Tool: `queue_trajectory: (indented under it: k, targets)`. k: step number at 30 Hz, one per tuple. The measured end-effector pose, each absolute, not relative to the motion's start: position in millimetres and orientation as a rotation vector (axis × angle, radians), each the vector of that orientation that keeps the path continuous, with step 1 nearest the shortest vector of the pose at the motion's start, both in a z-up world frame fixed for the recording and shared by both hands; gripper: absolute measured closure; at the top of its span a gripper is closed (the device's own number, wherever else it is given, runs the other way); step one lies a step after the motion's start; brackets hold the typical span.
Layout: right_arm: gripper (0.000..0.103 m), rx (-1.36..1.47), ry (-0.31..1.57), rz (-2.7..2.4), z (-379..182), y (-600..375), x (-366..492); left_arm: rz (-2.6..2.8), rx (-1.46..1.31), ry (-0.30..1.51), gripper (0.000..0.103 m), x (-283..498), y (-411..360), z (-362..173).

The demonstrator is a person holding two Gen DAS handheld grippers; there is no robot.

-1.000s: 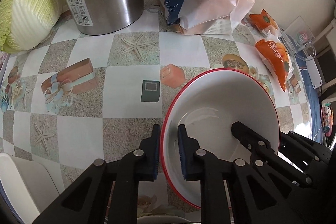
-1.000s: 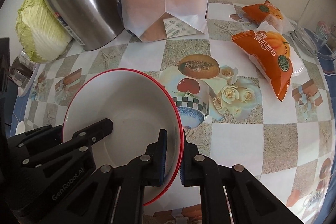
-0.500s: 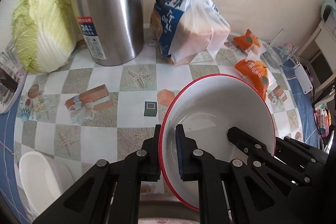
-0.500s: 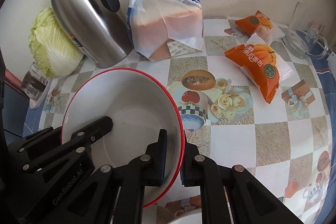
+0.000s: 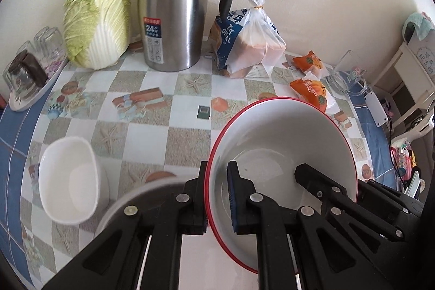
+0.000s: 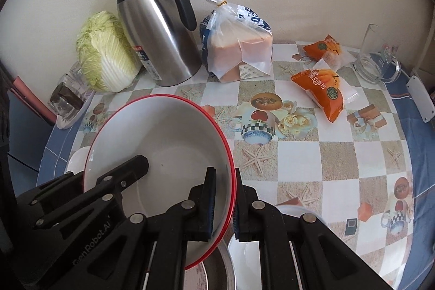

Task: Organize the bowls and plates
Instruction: 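Lift the strawberry bowl with both grippers and carry it over the basin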

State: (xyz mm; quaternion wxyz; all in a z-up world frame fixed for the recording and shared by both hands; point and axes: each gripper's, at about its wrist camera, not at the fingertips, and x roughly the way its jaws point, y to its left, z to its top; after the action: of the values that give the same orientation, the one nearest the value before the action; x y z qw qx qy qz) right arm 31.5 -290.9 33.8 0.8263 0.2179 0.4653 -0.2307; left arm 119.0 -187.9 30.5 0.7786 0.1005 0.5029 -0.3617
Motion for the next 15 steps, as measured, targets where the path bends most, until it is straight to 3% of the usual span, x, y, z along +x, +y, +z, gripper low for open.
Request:
queue_trajectory:
  k: [15]
  targets:
    - [0.092, 0.481, 0.994, -0.477, 32, -231, -13, -0.764, 0.171, 1.119, 0.091, 79, -128, 31]
